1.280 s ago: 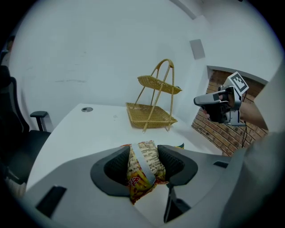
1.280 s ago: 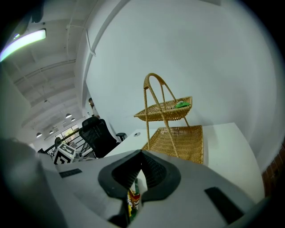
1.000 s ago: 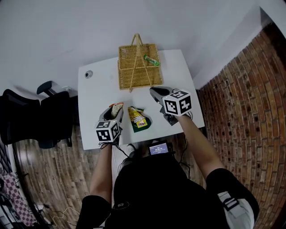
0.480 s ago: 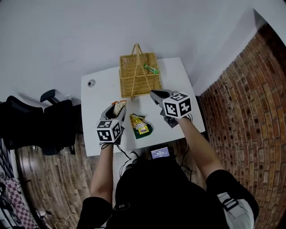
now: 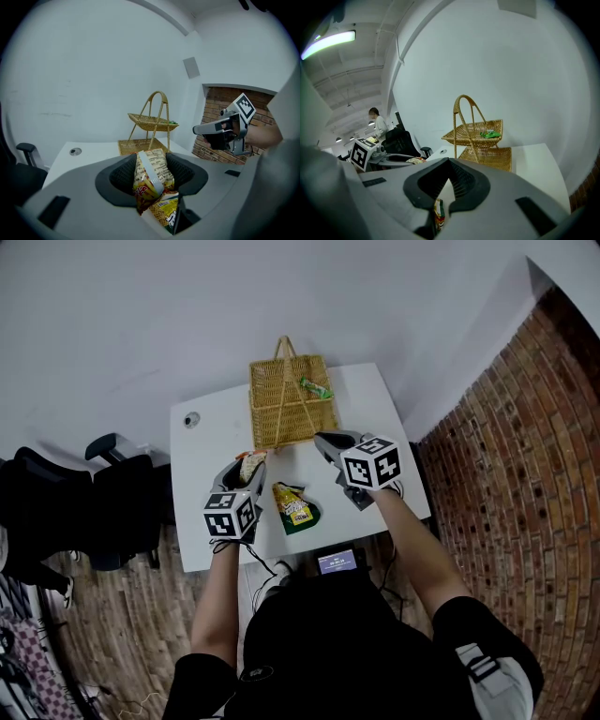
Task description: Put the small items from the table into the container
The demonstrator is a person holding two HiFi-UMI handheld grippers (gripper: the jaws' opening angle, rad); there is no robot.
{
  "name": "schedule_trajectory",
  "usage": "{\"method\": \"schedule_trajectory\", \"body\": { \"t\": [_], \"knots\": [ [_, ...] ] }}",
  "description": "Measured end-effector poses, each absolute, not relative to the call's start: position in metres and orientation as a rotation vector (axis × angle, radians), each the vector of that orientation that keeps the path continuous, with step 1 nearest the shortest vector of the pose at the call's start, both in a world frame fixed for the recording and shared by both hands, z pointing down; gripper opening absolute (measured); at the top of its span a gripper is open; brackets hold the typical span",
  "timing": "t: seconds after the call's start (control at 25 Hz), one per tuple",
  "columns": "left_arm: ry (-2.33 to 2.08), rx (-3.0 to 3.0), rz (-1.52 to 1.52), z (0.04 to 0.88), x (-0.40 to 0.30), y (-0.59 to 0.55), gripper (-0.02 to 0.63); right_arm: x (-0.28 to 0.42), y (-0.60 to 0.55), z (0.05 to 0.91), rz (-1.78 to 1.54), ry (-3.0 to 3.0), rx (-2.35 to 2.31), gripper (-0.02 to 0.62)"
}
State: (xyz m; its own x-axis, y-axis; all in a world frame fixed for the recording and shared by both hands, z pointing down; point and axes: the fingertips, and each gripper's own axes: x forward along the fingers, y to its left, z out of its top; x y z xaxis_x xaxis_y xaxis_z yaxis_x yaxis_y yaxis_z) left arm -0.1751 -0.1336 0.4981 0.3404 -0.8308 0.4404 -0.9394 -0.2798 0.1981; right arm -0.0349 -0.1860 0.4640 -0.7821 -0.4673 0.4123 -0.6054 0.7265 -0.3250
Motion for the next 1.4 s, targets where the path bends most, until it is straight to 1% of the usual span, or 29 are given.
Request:
{"method": "schedule_trajectory", "body": {
  "t": [0.88,1.4],
  "knots": [
    [-1.579,2.35,0.351,0.423,-0.171,-0.215,0.202,-0.031,-0.226,0.436,0.585,-2.67,0.866,0.011],
    [-1.564,2.382,0.394,0.411,-0.166,-0.276,0.202,-0.024,-0.258,0.432,0.591,-2.676,0.893,0.011]
  ]
}}
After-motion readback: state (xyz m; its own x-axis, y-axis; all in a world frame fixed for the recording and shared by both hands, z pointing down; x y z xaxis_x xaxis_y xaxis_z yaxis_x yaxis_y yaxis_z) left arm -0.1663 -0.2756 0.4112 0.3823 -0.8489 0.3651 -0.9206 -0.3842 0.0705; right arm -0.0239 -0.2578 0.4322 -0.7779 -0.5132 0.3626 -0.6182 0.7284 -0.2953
